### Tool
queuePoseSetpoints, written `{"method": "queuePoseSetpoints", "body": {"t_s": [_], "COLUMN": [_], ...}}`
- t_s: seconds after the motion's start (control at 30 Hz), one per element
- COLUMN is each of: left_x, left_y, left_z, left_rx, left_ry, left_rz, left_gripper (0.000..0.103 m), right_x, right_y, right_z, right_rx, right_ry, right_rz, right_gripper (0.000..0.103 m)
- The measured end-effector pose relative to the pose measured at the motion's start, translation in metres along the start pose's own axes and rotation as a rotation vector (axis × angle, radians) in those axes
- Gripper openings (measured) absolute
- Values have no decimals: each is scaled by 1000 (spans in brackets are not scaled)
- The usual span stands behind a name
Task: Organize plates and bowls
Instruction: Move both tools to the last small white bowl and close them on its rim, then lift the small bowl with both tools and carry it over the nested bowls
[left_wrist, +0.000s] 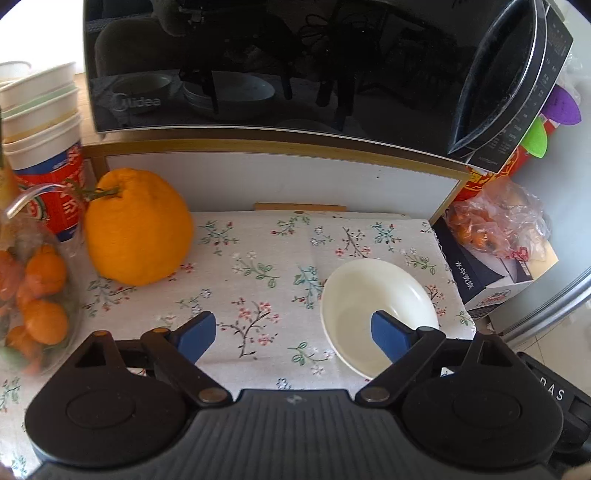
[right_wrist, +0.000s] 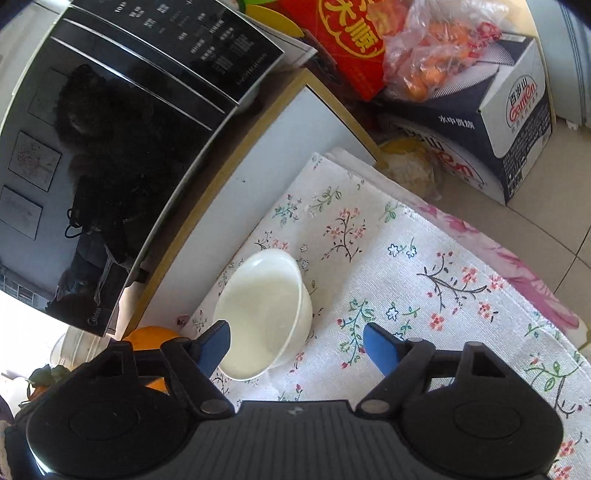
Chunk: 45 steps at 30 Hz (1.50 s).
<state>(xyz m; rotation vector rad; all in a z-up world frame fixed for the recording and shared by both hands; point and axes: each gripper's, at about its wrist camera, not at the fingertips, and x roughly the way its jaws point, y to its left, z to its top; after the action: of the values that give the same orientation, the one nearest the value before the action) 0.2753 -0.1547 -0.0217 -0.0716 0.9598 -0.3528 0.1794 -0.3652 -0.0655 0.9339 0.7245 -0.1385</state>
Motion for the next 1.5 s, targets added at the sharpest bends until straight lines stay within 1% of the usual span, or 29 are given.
{"method": "queuePoseSetpoints", "body": {"t_s": [0.17, 0.23, 0.27, 0.33, 0.37, 0.43, 0.5, 0.53, 0.57, 0.63, 0.7, 0.73, 0.8, 0.9, 1.07, 1.17, 1.37, 1.5], "left_x": [19, 25, 28, 33, 35, 38, 39, 38, 38, 37, 36, 35, 33, 27, 8, -6, -36, -57], "left_y": [-1, -1, -1, -2, -3, -3, -3, -2, -2, -3, -4, -4, -3, -3, -4, -4, 1, 7], "left_z": [1, 0, 0, -1, -2, -3, -5, -5, -6, -7, -7, -7, -7, -6, -6, -4, -7, -11], "left_rx": [-23, -38, -44, -52, -56, -63, -74, -80, -84, -87, -82, -82, -91, -88, -80, -81, -83, -95], "left_ry": [8, 31, 42, 56, 58, 55, 52, 52, 54, 49, 41, 39, 39, 29, 13, 1, -23, -44], "left_rz": [-64, -91, -100, -114, -118, -119, -119, -117, -116, -107, -88, -80, -84, -84, -72, -77, -64, -77], "left_gripper": [66, 54, 50, 40, 38, 32, 21, 18, 17, 11, 7, 7, 7, 7, 7, 7, 7, 7], "right_x": [4, 5, 6, 8, 8, 8, 8, 8, 9, 10, 11, 11, 11, 8, 0, -8, -28, -43], "right_y": [4, 4, 3, 2, 1, -1, -2, -1, -1, 1, 4, 4, 4, 3, 12, 21, 42, 56], "right_z": [5, 6, 6, 7, 7, 8, 8, 8, 7, 6, 4, 4, 4, 5, 4, 3, -6, -12], "right_rx": [-18, -25, -28, -30, -28, -30, -34, -40, -45, -60, -77, -85, -85, -67, -79, -100, -140, -170], "right_ry": [-21, -23, -24, -23, -24, -30, -31, -29, -26, -19, -18, -19, -16, -20, -25, -25, -25, -24], "right_rz": [45, 46, 45, 42, 41, 45, 49, 53, 56, 58, 48, 43, 43, 58, 72, 76, 86, 92], "right_gripper": [67, 59, 57, 47, 45, 38, 33, 29, 27, 18, 14, 9, 6, 5, 5, 5, 5, 5]}}
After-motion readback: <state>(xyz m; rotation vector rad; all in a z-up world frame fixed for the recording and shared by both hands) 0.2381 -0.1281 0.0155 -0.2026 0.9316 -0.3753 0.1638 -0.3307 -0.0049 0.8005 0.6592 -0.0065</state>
